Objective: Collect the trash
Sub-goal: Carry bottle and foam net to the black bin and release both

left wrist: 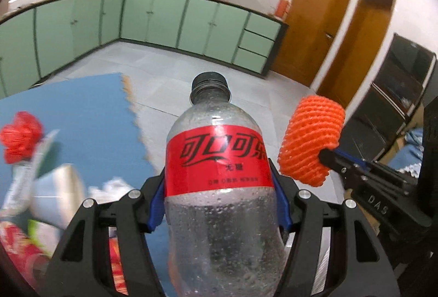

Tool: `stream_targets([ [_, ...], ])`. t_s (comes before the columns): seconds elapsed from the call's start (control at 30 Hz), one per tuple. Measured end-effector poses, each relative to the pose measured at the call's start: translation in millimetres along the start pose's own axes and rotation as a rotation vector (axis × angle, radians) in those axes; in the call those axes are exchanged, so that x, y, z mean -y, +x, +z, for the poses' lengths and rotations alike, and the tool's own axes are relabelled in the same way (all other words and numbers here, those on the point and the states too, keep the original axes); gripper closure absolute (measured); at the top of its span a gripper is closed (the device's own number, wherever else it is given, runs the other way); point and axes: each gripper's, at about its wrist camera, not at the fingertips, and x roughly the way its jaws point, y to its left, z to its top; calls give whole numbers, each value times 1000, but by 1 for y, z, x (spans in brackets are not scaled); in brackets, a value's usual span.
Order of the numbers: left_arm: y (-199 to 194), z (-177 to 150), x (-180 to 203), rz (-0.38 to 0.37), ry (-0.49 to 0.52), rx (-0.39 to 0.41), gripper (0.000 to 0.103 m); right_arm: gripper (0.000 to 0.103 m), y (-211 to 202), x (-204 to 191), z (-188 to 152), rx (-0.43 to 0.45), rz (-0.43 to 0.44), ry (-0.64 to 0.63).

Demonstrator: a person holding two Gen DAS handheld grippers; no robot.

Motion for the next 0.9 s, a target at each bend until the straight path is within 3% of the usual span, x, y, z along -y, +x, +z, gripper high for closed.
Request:
stream_targets([
  [0.2,58,-4,19,-38,31,-77,42,91,23,50,-21,-58,-19,56],
  [0.33,88,-1,15,-60,41,-138,41,80,36,71,-30,-100,-32,83],
  [0.4,97,-2,15,-77,35,-159,36,73,45,80,-34,-120,-44,102],
  [0.5,104,-4,12,-103,26,-179,30,71,52,88,-37,-138,-52,119],
  [0.73,83,0,16,-102,45,-160,30,69,47,91,-36,-133,-44,134],
  [0.9,43,4,5,-70,35,-100,27,56,29,72,-28,-78,-4,104],
])
